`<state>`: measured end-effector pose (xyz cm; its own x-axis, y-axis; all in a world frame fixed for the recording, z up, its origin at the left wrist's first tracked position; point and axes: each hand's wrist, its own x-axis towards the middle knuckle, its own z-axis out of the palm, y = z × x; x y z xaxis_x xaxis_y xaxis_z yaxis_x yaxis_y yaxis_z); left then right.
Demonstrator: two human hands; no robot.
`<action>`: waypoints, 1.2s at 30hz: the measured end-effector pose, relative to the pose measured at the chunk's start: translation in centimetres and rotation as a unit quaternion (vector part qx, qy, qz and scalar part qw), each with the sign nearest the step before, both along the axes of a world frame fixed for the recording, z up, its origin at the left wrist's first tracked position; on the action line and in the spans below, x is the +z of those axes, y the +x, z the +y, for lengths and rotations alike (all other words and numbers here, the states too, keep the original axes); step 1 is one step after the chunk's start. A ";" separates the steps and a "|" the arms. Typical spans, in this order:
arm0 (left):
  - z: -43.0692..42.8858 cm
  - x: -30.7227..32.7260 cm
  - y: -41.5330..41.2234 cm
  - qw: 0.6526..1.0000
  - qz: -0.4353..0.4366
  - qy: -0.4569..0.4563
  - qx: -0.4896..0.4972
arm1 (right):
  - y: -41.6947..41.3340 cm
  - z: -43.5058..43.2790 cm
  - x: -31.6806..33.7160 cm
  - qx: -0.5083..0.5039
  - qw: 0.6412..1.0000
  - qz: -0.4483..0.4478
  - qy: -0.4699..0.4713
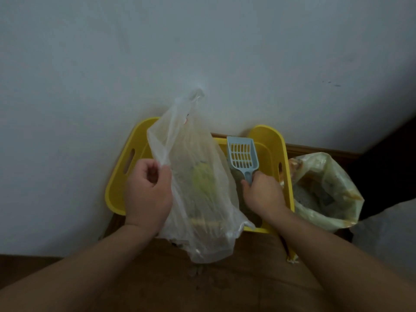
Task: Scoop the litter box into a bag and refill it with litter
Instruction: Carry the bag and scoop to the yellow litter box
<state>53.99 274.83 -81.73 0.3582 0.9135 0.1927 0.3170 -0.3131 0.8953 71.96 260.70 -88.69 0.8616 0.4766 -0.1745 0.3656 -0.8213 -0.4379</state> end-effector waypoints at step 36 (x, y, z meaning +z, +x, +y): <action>-2.7 2.6 -2.4 0.996 -0.034 0.032 -0.073 | -1.3 -0.3 6.7 0.058 0.994 0.018 0.091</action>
<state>51.54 272.13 -79.13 0.4698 0.8379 0.2777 0.2030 -0.4087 0.8898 70.69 260.40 -82.03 0.7939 0.5986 -0.1064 0.4340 -0.6805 -0.5903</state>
